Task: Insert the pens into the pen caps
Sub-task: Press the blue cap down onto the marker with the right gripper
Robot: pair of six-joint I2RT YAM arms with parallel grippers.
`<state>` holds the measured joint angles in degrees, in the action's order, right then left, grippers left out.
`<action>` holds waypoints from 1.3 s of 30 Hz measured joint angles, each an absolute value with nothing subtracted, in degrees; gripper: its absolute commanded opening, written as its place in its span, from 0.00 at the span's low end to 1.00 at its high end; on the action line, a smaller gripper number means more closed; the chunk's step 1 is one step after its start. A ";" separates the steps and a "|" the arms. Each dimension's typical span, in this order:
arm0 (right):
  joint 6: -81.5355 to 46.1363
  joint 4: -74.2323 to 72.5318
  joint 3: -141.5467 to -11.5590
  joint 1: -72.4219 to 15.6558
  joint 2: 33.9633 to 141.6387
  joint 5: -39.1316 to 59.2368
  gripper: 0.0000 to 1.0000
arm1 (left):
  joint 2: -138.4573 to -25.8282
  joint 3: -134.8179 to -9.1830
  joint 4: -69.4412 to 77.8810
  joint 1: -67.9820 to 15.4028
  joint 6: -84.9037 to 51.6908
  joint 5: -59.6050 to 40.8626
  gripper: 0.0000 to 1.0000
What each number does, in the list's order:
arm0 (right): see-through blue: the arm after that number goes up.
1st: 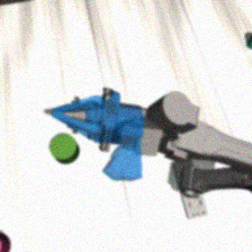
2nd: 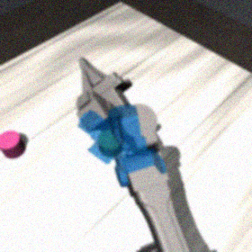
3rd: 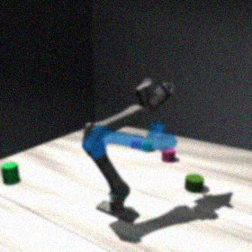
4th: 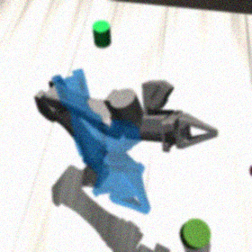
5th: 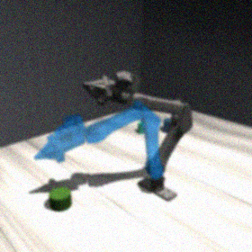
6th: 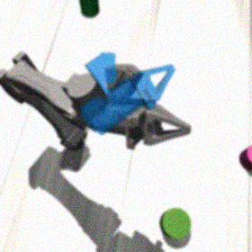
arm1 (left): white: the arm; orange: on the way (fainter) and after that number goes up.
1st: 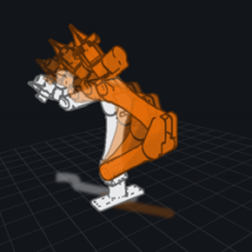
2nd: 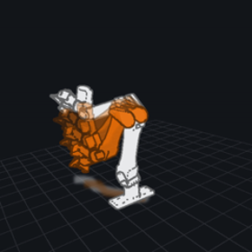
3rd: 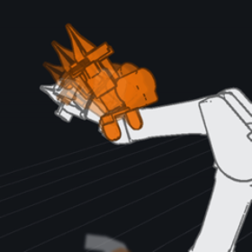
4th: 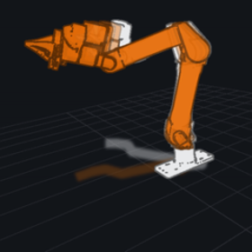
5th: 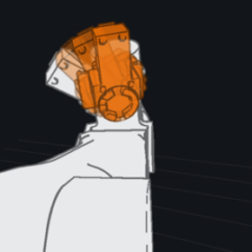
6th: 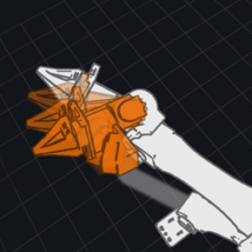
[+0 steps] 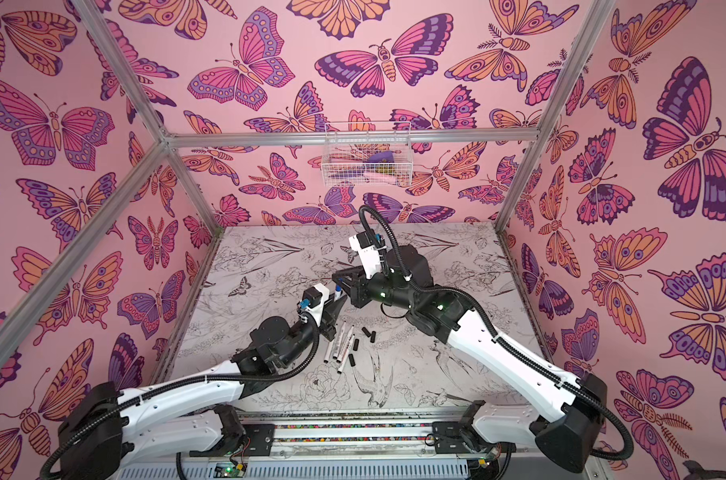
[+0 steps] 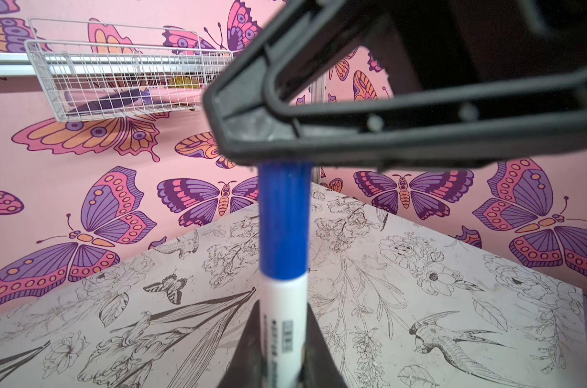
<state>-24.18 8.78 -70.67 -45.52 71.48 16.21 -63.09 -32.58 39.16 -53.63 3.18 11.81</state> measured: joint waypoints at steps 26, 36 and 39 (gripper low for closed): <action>-23.59 15.25 -75.96 -44.38 75.44 10.46 0.00 | -68.14 -40.47 31.42 -48.62 1.91 4.58 0.00; -25.52 13.93 -74.61 -38.98 76.14 23.64 0.01 | -67.77 -40.73 28.75 -46.74 -4.64 -3.86 0.00; -24.67 14.83 -75.16 -37.95 77.17 26.57 0.00 | -67.72 -40.73 27.99 -46.74 -5.21 -4.03 0.00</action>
<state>-24.67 14.83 -75.16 -37.95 77.17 26.57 -67.72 -40.73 27.99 -46.74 -5.21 -4.03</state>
